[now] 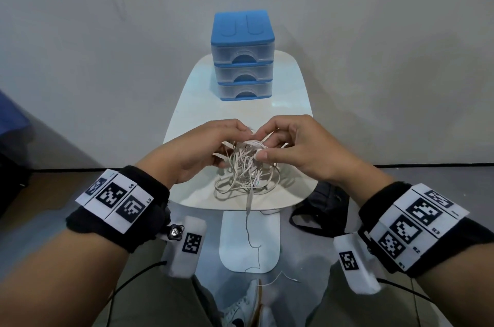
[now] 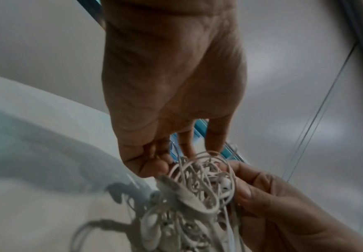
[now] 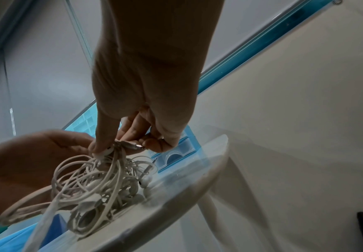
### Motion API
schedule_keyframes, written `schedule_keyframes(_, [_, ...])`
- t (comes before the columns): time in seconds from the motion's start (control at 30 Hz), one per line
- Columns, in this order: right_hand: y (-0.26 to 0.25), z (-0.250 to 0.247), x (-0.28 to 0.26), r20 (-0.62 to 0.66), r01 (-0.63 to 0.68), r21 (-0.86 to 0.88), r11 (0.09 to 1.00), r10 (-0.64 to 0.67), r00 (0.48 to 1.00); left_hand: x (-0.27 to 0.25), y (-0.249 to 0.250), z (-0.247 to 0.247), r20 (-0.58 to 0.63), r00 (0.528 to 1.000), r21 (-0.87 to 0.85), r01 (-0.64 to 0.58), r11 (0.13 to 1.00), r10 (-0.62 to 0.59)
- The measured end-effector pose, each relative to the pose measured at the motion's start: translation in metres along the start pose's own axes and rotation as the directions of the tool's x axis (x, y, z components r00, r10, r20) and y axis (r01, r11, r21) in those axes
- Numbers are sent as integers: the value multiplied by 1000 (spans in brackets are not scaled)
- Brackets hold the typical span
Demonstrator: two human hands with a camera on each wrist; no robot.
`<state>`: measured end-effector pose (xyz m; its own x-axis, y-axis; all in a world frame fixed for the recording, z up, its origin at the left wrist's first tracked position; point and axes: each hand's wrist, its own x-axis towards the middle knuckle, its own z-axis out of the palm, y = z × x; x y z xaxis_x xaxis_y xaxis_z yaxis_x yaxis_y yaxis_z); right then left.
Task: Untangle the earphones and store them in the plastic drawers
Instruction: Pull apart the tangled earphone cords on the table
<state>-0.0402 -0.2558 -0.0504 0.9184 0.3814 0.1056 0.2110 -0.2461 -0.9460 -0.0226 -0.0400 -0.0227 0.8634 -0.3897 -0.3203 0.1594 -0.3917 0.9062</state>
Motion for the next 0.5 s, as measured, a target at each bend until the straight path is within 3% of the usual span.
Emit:
schedule_keyframes(0.17, [0, 0, 2, -18, -19, 28, 999, 19, 1000, -7, 2, -7, 84, 996, 152, -52, 987, 40])
schedule_keyframes(0.3, [2, 2, 3, -38, -82, 46, 996, 83, 996, -5, 1, -6, 34, 994, 251, -110, 962, 105])
schedule_keyframes(0.4, [4, 2, 6, -21, -135, -44, 990, 134, 991, -2, 2, -2, 7, 992, 311, -120, 943, 124])
schedule_keyframes(0.5, [1, 1, 7, -89, -116, -209, 971, 99, 991, 1, 4, -1, -5, 991, 349, -124, 929, 134])
